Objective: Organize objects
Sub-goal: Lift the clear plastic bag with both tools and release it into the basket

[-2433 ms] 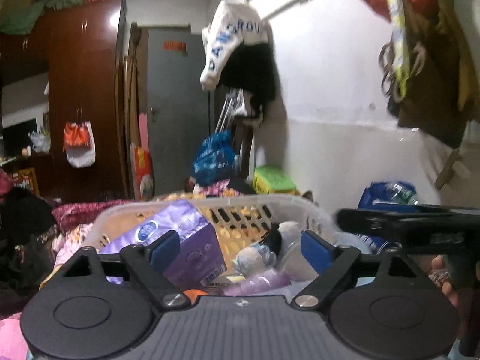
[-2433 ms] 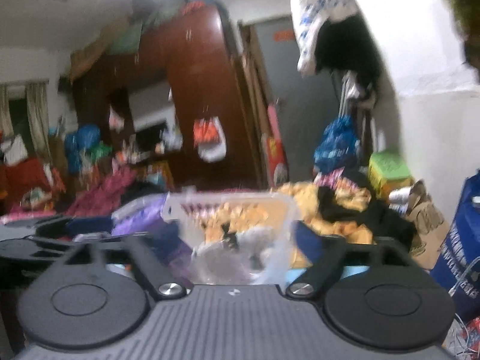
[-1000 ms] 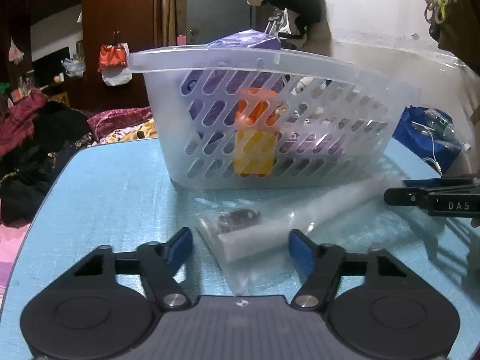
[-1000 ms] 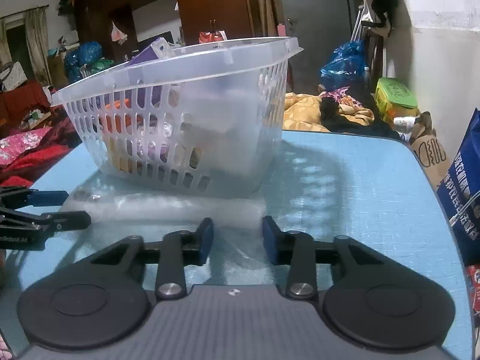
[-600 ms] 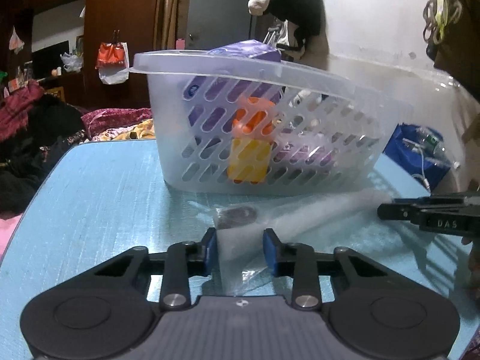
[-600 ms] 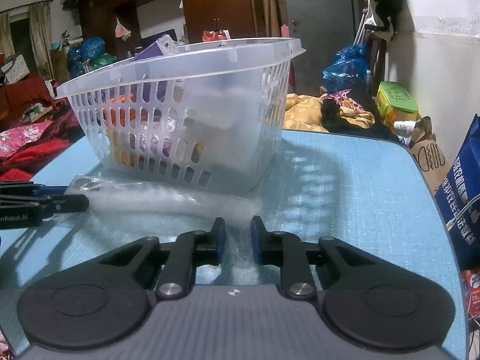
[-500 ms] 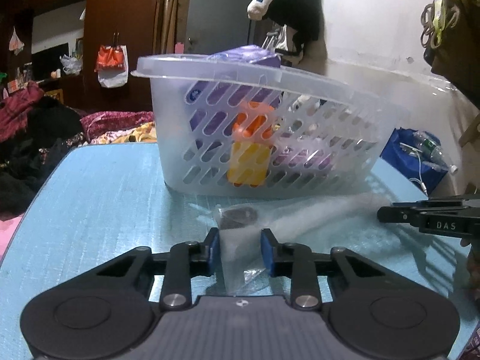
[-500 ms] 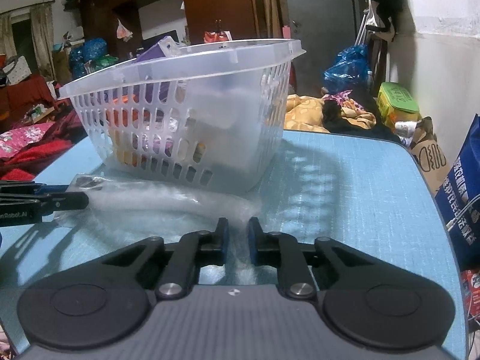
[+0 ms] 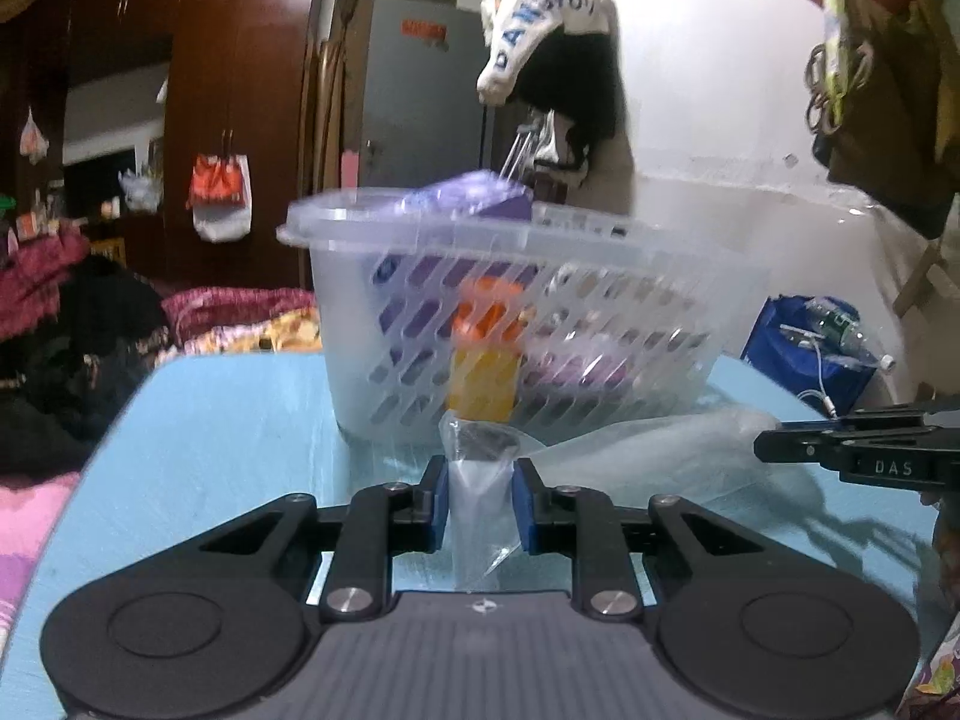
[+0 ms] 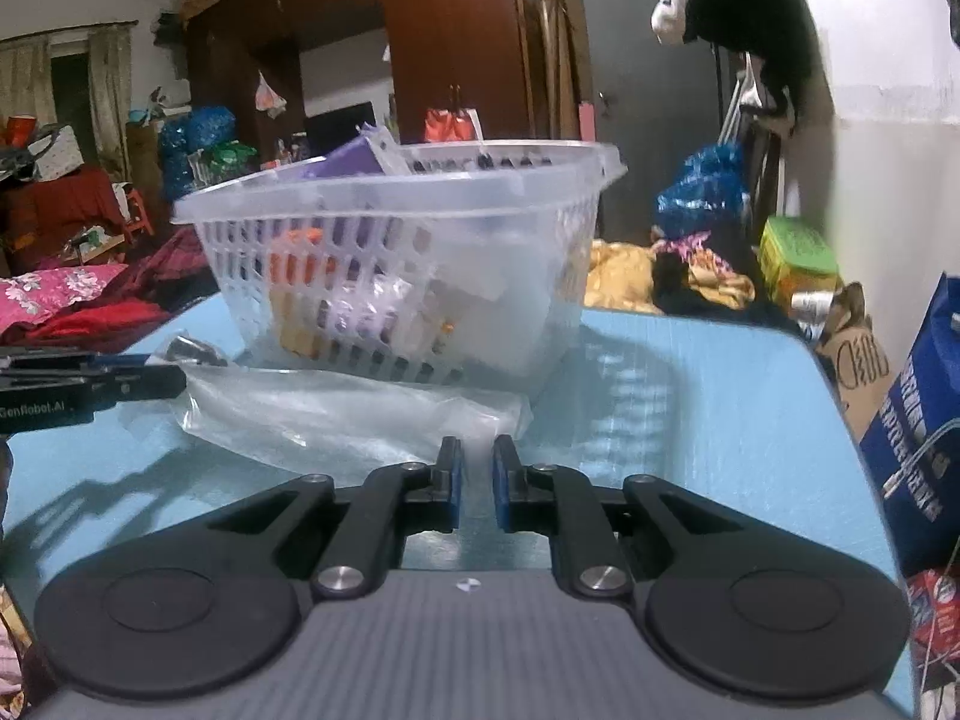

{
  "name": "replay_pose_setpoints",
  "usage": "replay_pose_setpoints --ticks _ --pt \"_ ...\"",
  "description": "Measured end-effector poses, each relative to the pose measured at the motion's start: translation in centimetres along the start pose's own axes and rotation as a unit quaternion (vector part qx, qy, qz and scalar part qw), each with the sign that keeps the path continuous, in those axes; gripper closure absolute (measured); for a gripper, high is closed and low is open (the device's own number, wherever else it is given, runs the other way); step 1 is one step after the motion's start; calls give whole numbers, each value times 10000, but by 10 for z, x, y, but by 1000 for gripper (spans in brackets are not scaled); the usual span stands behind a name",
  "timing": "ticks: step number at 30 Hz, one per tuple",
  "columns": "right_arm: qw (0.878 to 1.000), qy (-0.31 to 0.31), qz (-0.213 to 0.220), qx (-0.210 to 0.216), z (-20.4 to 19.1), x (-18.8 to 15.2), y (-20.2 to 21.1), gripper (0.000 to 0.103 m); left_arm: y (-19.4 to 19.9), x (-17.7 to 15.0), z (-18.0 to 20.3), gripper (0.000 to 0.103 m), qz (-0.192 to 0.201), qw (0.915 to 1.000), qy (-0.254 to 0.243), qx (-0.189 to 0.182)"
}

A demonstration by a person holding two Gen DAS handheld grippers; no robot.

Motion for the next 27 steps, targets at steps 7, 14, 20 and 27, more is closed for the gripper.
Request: replay_pose_setpoints --ticks 7,14,20,27 --pt "9984 116 535 158 -21 16 43 91 48 25 2 78 689 9976 -83 44" --pt "9915 312 1237 242 -45 64 86 91 88 83 3 78 1434 9885 -426 220" --pt "9873 382 1538 90 -51 116 84 91 75 141 -1 78 1610 9839 -671 394" --pt "9853 475 1643 -38 -40 150 42 91 17 170 -17 78 1266 9879 -715 530"
Point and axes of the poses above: each gripper's, at about its wrist camera, not at the fingertips, and y roughly against the way its jaws point, z to its right, x to its top, the point moved 9 cm from there along -y, roughly the way its jaws point, and after that the axes turned 11 degrees about -y, right-handed, at the moved point
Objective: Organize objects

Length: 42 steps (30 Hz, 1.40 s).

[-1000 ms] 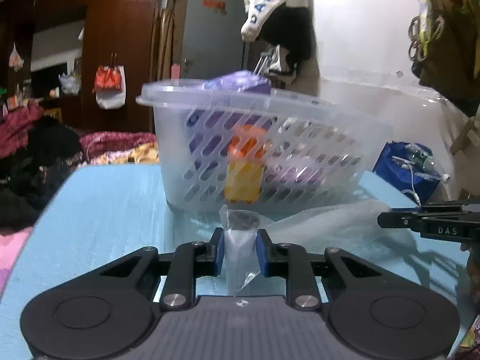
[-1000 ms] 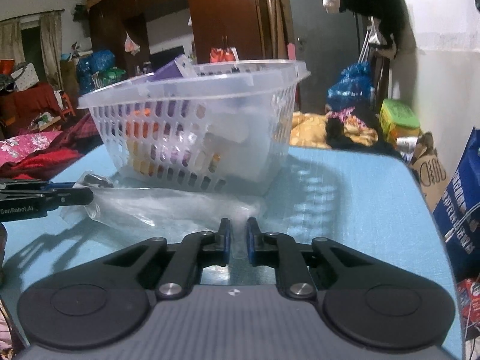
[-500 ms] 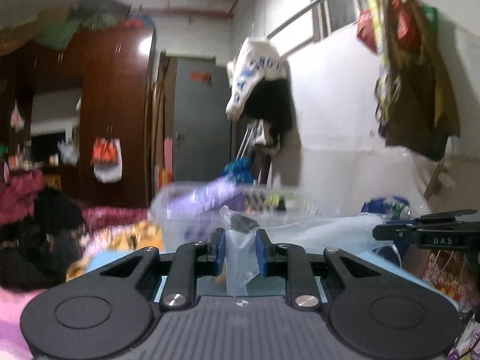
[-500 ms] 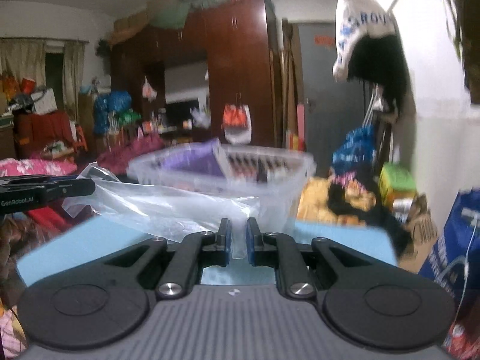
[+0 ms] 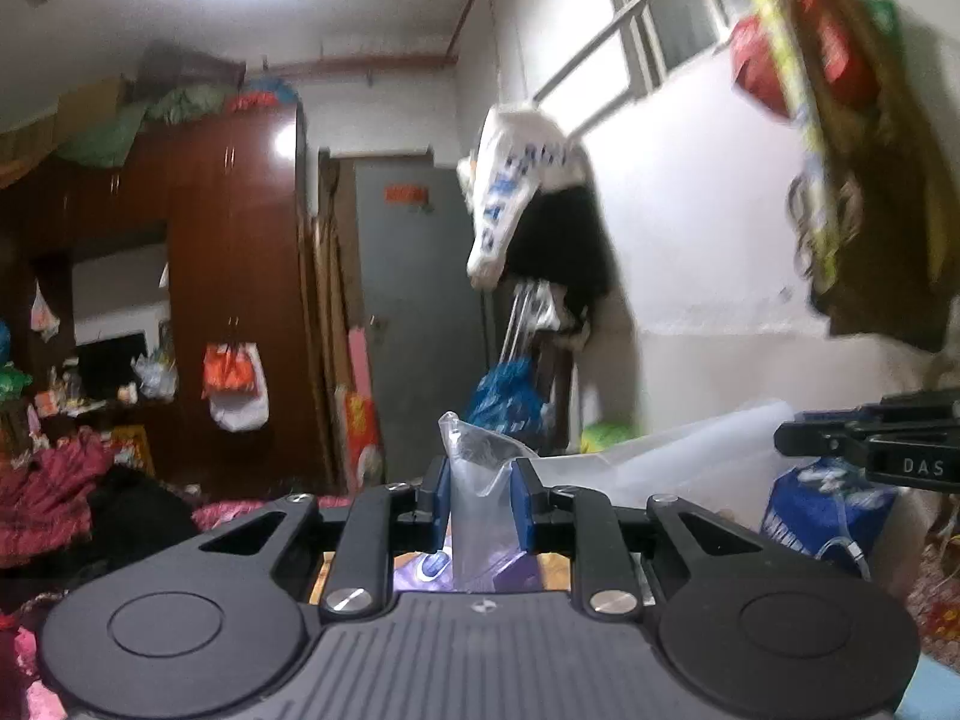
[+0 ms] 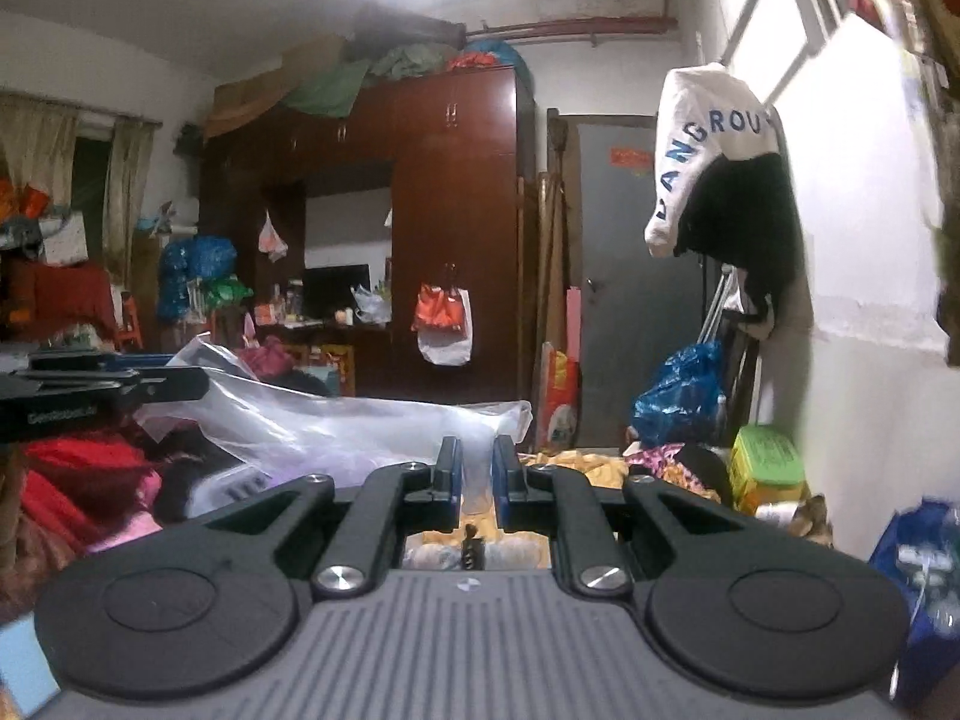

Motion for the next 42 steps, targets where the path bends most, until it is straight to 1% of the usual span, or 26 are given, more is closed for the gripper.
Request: replay_pose_setpoints --ticks 1,3,5,7,11,15,16,17,18,19,20,21,23,25,27,29,32,34,37,42 --pt "9999 3 -97 -78 2 -3 -11 91 -8 -5 -1 78 -86 10000 6 -23" --pt "9996 -30 -279 -87 7 -13 -27 91 -25 -16 -1 78 -265 9996 -52 -10" --pt "9990 -52 -423 -123 11 -24 -41 91 -35 -28 -2 79 -400 9992 -11 -45" --pt "9986 -78 -503 -132 14 -32 -48 91 -40 -38 -6 79 -454 9989 34 -68" --pt "9974 -122 -706 -89 16 -46 -49 91 -43 -53 -10 79 -583 9982 22 -147" --pt "9966 -124 -808 -99 15 -53 -42 90 -44 -59 -12 78 -627 9978 27 -230" --pt "9959 -108 -893 -118 17 -55 -45 89 -44 -61 -10 78 -663 9974 -26 -271" --pt "9948 -51 -1003 -173 17 -59 -47 87 -45 -65 -8 74 -731 9969 -141 -250" --pt "9942 42 -1028 -315 18 -62 -49 79 -46 -67 -7 70 -752 9967 -259 -159" --pt "9946 113 -928 -443 18 -60 -50 72 -46 -68 -6 64 -753 9966 -344 -53" --pt "9953 148 -795 -528 18 -59 -48 52 -45 -68 -6 48 -732 9966 -380 47" --pt "9960 101 -707 -542 18 -57 -45 36 -43 -67 -6 30 -681 9969 -374 107" --pt "9970 -41 -645 -436 18 -55 -41 26 -38 -63 -5 16 -551 9977 -369 140" --pt "9970 -95 -639 -429 19 -53 -38 19 -32 -60 -4 14 -493 9979 -406 135" --pt "9974 -144 -576 -406 19 -50 -34 8 -27 -58 -2 10 -498 9979 -398 105" --pt "9978 -256 -522 -320 20 -46 -29 6 -22 -56 -1 8 -453 9983 -366 72" --pt "9978 -437 -467 -168 21 -43 -26 0 -16 -56 -1 7 -425 9987 -298 19" --pt "9981 -415 -441 -147 20 -42 -27 0 -15 -56 -1 6 -419 9988 -247 -43" --pt "9983 -346 -449 -149 16 -42 -26 0 -16 -60 -1 4 -536 9984 -152 -115" --pt "9979 -395 -520 -51 11 -46 -23 0 -11 -64 -2 4 -578 9983 -113 -13"
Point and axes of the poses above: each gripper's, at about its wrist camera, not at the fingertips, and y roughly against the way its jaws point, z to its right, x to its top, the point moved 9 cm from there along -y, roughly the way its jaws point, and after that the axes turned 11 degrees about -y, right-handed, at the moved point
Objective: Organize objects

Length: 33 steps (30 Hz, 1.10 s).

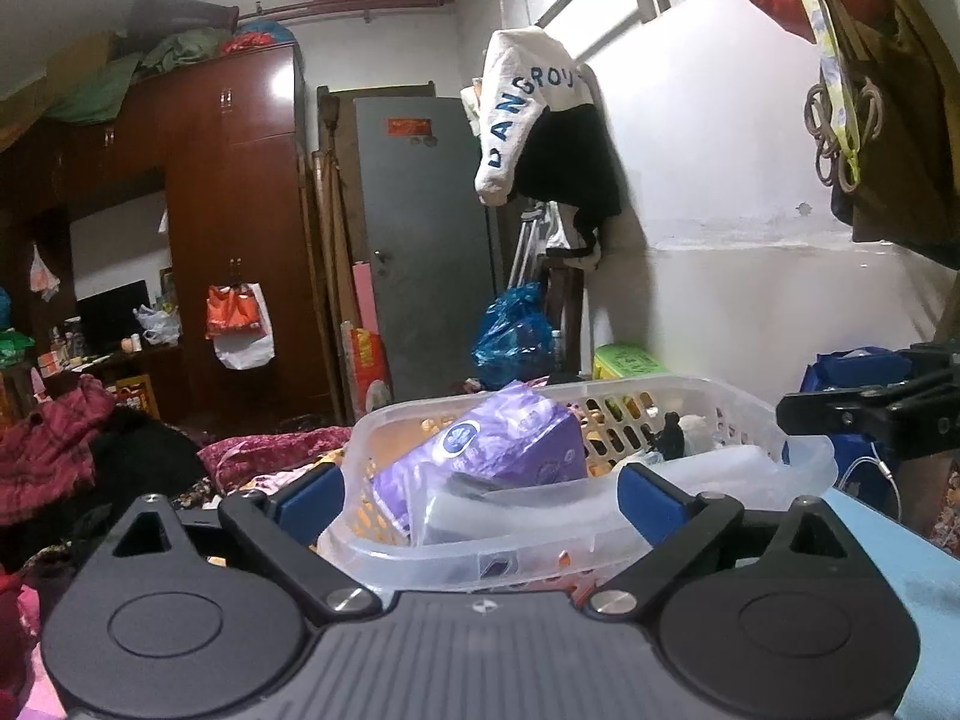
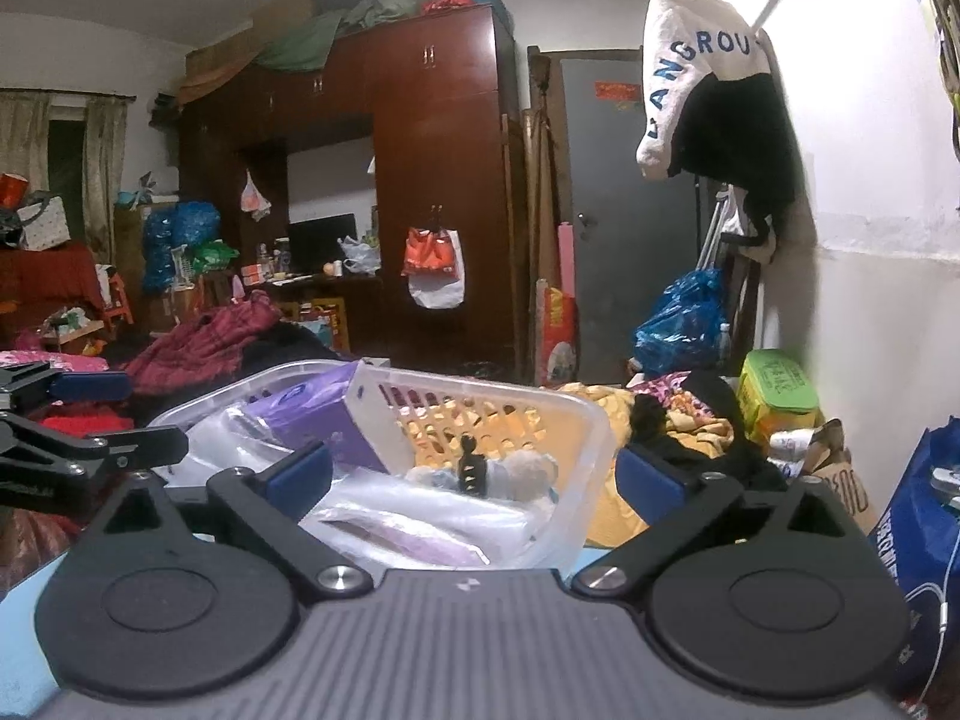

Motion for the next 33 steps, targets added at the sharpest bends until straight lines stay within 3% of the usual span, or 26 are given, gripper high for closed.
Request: replay_pose_setpoints --ticks 15,22,25,33 --pt "9998 -28 -156 -99 -9 -20 44 0 67 -1 28 4 57 9995 -303 81" --pt "9976 -54 35 -687 -13 -31 83 0 111 -6 35 4 186 9998 -35 41" --pt "9984 -227 231 -466 -16 -36 101 0 129 -11 36 4 285 9996 52 53" --pt "9985 -450 121 -287 -19 -40 103 0 135 -20 38 4 66 9997 231 -3"
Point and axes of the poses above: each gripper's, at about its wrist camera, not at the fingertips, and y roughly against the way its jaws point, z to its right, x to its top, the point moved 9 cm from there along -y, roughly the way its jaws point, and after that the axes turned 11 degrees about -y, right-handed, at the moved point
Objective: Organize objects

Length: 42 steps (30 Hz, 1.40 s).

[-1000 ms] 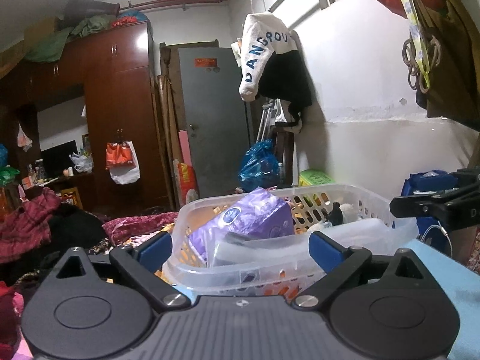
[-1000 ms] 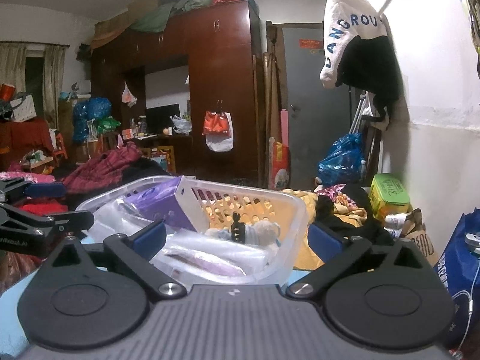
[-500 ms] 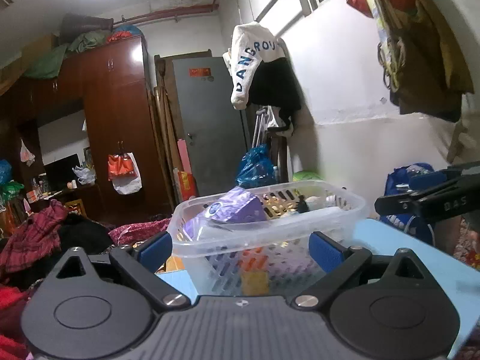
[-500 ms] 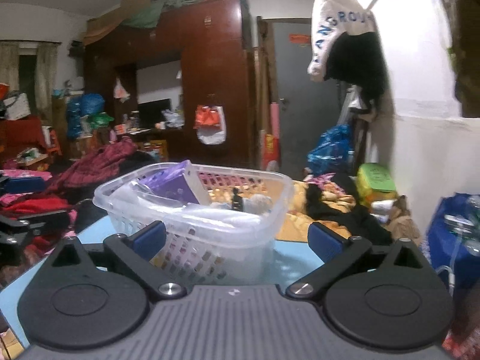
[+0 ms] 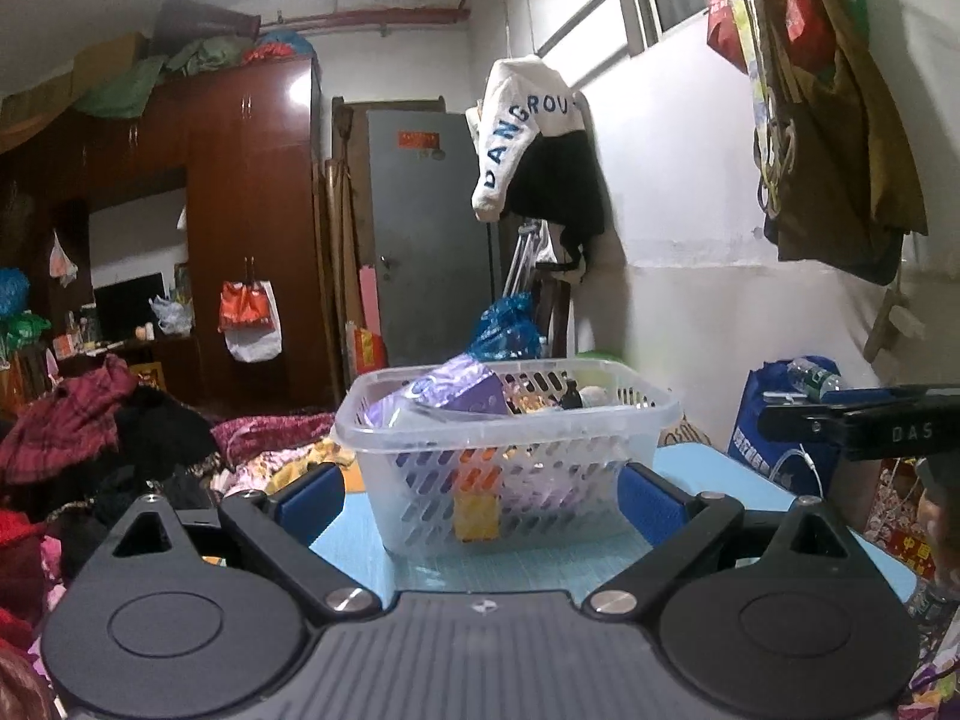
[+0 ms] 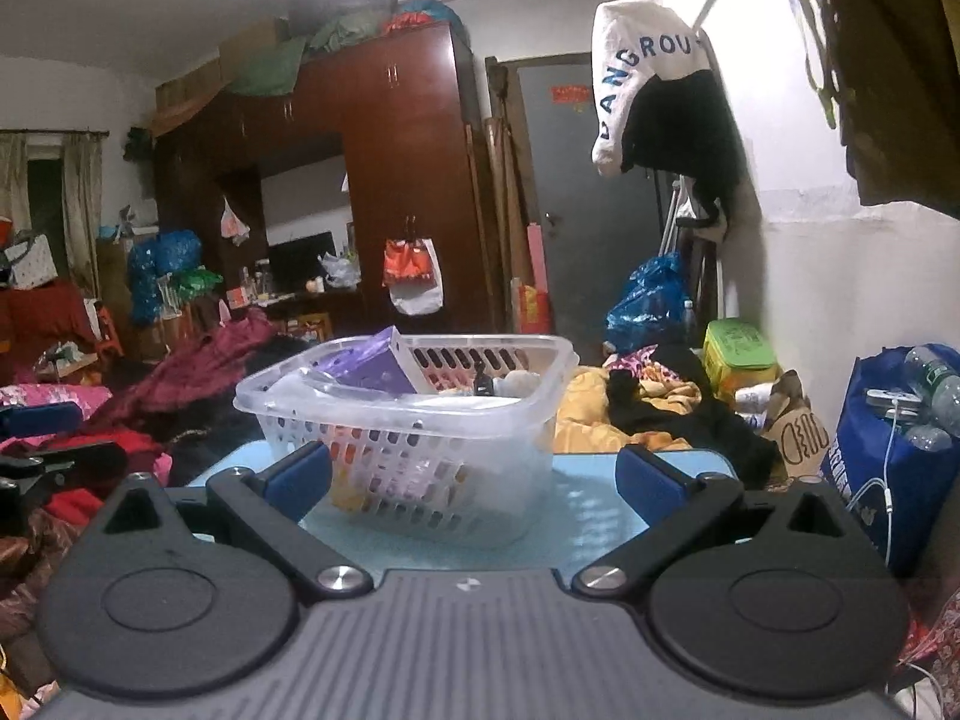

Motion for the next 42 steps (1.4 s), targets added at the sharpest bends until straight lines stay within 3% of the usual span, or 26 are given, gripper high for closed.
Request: replay_pose_setpoints --ticks 18,42 --pt "9997 191 -143 42 -3 -17 -5 0 -9 -8 5 4 -205 9998 30 -58" --pt "9997 213 -136 -17 0 -15 -3 0 -14 -10 14 4 -278 9995 -9 -123"
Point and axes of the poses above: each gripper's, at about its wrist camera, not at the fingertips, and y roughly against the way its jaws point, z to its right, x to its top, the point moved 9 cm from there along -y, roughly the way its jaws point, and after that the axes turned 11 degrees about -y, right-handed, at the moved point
